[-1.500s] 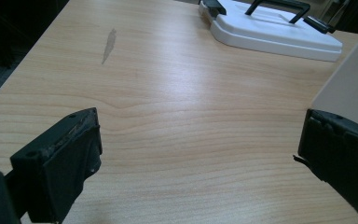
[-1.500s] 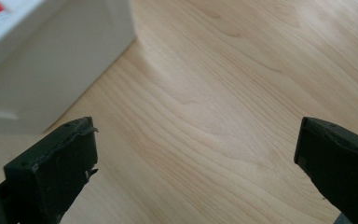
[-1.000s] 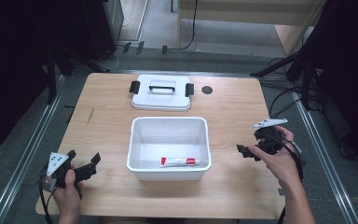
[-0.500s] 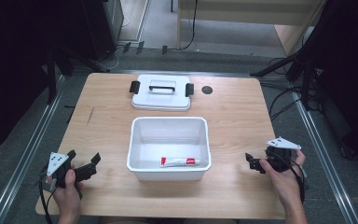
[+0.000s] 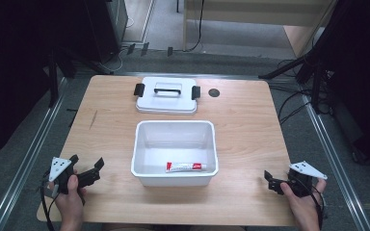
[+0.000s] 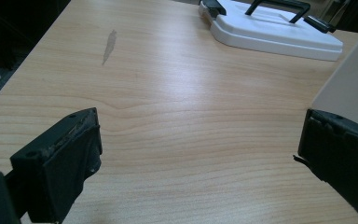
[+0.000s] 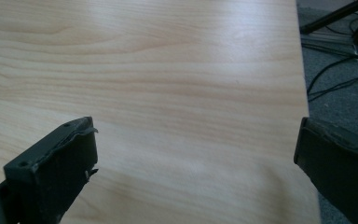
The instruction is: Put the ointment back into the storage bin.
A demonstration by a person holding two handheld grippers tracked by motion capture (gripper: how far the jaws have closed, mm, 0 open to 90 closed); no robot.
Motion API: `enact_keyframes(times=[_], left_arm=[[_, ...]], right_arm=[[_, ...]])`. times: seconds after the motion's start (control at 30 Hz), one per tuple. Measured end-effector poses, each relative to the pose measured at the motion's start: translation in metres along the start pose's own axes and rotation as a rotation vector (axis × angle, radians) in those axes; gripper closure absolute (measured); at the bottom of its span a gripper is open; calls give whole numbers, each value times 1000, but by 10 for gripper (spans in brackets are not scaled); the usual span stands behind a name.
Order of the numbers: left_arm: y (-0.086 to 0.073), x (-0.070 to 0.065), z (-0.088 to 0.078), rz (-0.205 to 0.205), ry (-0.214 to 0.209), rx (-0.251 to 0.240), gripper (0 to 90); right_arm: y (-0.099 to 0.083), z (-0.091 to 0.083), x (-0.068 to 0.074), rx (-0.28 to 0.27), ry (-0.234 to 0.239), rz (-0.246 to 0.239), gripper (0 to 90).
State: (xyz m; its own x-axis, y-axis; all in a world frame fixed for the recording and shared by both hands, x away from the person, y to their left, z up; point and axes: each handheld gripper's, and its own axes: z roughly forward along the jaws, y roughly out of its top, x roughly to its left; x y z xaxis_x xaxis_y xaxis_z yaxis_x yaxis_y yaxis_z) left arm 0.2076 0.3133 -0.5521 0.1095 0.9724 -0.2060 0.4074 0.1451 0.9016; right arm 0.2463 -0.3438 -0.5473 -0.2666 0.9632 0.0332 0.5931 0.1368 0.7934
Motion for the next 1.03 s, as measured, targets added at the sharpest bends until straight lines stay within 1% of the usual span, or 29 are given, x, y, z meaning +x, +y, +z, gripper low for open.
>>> enact_keyframes(times=[0.03, 0.07, 0.1, 0.17, 0.3, 0.4, 0.47, 0.5, 0.53, 0.57, 0.6, 0.67, 0.73, 0.83, 0.9, 0.97, 1.03], left_arm=[[0, 0, 0, 1, 0, 1, 3], [0, 0, 0, 2, 1, 0, 3], [0, 0, 0, 1, 1, 0, 3], [0, 0, 0, 1, 1, 0, 3], [0, 0, 0, 5, 0, 3, 3], [0, -1, 0, 7, 1, 0, 3], [0, -1, 0, 11, 0, 2, 3], [0, -1, 0, 14, 1, 2, 3], [0, -1, 0, 16, 4, 4, 3], [0, -1, 0, 19, 3, 6, 3], [0, -2, 0, 19, 3, 5, 3], [0, -2, 0, 22, 5, 6, 3], [0, -2, 1, 23, 6, 4, 3], [0, -2, 0, 23, 5, 4, 3], [0, -2, 0, 24, 6, 4, 3], [0, -3, 0, 25, 7, 3, 3], [0, -3, 0, 24, 7, 2, 3]], right_arm=[[-3, -1, -2, -2, -4, 1, 0], [-4, -4, -3, -8, -7, 16, 0], [-5, -7, -4, -17, -8, 20, 0], [-9, -10, -6, -18, -15, 24, 0], [-14, -19, -7, -49, -19, 32, 0], [-17, -23, -7, -90, -18, 50, 0], [-18, -25, -5, -98, -34, 58, 12], [-19, -25, -4, -102, -52, 56, 47], [-19, -25, -1, -109, -83, 38, 90], [-19, -25, 1, -109, -93, 28, 107], [-19, -25, 3, -111, -100, 22, 106], [-18, -24, 5, -117, -88, 31, 105], [-16, -22, 6, -113, -94, 25, 104], [-16, -21, 8, -111, -90, 19, 105], [-16, -21, 8, -112, -93, 22, 116], [-16, -20, 7, -109, -82, 33, 126], [-15, -20, 6, -95, -85, 37, 146]])
